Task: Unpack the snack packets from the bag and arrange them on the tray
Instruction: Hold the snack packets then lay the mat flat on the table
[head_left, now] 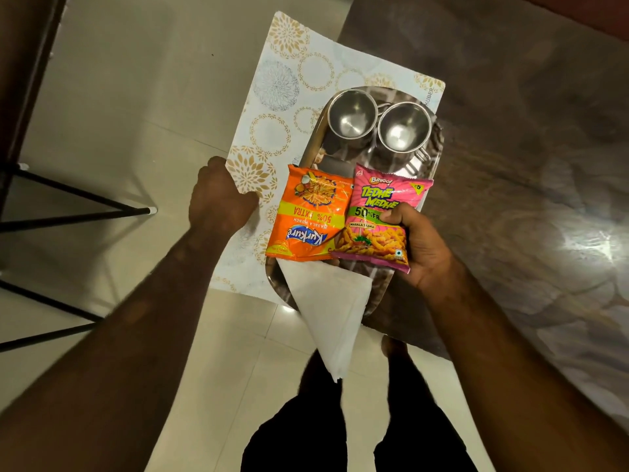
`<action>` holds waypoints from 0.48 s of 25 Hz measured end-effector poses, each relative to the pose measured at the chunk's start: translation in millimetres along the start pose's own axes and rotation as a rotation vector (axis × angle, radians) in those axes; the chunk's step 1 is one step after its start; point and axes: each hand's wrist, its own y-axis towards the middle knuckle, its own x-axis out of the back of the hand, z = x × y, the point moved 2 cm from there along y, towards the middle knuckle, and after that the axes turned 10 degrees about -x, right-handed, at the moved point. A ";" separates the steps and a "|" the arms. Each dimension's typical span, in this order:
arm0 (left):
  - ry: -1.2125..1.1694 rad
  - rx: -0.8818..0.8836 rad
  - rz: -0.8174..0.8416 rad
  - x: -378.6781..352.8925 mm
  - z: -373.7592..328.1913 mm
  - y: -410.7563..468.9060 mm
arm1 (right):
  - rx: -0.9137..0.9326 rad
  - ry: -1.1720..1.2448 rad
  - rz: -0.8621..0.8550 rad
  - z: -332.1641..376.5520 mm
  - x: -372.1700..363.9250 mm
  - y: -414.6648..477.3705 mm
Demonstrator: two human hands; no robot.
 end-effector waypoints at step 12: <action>0.002 -0.178 -0.040 77.9 4.6 -30.0 | 0.019 0.092 0.012 5.2 8.0 -0.8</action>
